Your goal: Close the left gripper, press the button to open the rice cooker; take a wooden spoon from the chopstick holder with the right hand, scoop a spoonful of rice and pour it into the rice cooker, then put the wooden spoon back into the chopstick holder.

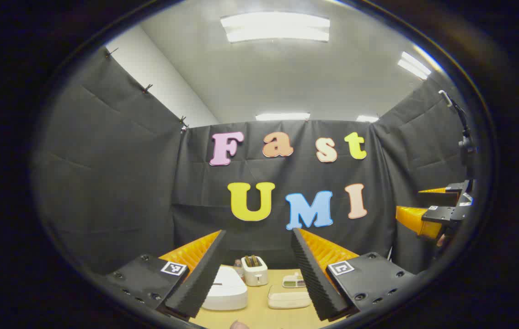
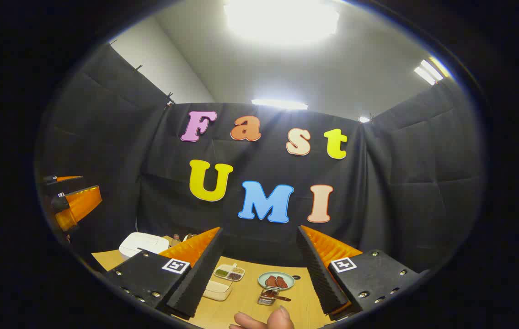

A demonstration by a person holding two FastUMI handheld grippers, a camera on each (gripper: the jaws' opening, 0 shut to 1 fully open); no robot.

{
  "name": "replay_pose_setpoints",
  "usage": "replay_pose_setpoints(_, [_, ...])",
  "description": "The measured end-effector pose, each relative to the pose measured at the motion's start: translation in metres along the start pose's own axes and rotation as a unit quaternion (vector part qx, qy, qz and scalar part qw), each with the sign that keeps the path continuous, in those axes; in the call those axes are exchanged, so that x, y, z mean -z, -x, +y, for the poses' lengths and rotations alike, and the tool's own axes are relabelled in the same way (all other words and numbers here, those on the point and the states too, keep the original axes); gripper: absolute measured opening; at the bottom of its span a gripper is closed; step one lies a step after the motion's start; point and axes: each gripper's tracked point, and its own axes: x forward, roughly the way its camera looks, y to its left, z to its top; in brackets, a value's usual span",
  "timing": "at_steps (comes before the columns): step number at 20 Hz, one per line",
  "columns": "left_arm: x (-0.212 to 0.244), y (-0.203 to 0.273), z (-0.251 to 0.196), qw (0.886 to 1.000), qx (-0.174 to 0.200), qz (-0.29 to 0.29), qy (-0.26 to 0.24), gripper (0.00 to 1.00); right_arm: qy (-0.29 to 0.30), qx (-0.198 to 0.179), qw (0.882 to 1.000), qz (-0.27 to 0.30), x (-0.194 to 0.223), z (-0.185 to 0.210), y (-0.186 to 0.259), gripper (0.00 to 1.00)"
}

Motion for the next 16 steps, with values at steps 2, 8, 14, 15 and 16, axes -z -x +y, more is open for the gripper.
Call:
replay_pose_setpoints(2, [-0.004,0.003,0.000,1.000,-0.009,-0.003,-0.003,0.96,-0.001,-0.008,1.000,0.005,0.001,0.002,-0.004,0.96])
replay_pose_setpoints(8, [-0.011,0.014,0.002,0.999,-0.031,-0.002,-0.014,0.99,0.008,-0.040,0.999,-0.010,-0.007,0.012,-0.012,0.96])
replay_pose_setpoints(14, [-0.013,0.014,-0.012,0.999,-0.045,0.001,-0.023,0.93,0.023,-0.061,0.998,-0.026,-0.010,0.009,-0.016,0.96])
replay_pose_setpoints(15, [-0.012,0.014,-0.015,0.999,-0.047,0.004,-0.019,0.94,0.023,-0.064,0.997,-0.027,-0.009,0.008,-0.016,0.96])
replay_pose_setpoints(16, [-0.009,0.014,-0.015,0.999,-0.049,0.006,-0.014,0.96,0.024,-0.066,0.997,-0.028,-0.008,0.007,-0.017,0.96])
